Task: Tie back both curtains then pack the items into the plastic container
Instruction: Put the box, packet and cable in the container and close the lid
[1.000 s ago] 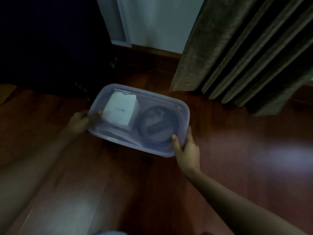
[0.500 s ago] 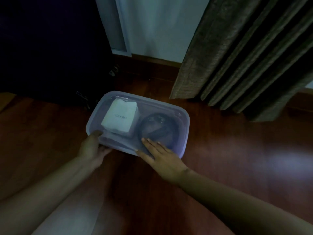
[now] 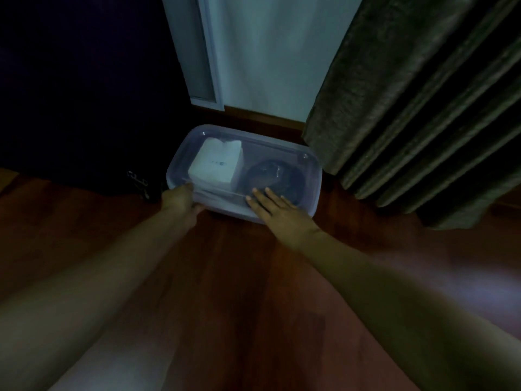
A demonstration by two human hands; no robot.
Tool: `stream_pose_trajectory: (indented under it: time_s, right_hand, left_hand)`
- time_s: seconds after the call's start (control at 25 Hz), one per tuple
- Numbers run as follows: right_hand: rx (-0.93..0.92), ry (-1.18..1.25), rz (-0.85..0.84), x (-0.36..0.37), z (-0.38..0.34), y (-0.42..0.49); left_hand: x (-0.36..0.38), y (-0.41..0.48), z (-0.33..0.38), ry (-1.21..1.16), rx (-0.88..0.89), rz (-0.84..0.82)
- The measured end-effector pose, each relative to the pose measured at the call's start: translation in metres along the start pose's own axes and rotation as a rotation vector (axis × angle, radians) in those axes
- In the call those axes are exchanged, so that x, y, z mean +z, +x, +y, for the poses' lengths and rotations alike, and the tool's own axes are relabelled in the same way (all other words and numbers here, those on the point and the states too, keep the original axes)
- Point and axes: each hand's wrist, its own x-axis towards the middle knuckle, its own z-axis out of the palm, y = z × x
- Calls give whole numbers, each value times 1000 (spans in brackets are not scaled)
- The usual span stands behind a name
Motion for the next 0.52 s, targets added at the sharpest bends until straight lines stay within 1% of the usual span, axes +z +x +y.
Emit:
stream_pose_trajectory:
  time_s: [0.28,0.4,0.52]
  right_hand:
    - [49,14,10,-8,24,26]
    - [48,34,27,-6,27,30]
    - [76,10,18,-6,24,27]
  left_hand:
    - [24,35,11,-16,37,11]
    - [29,35,11,-36,47,8]
    - [25,28,10,14,44,9]
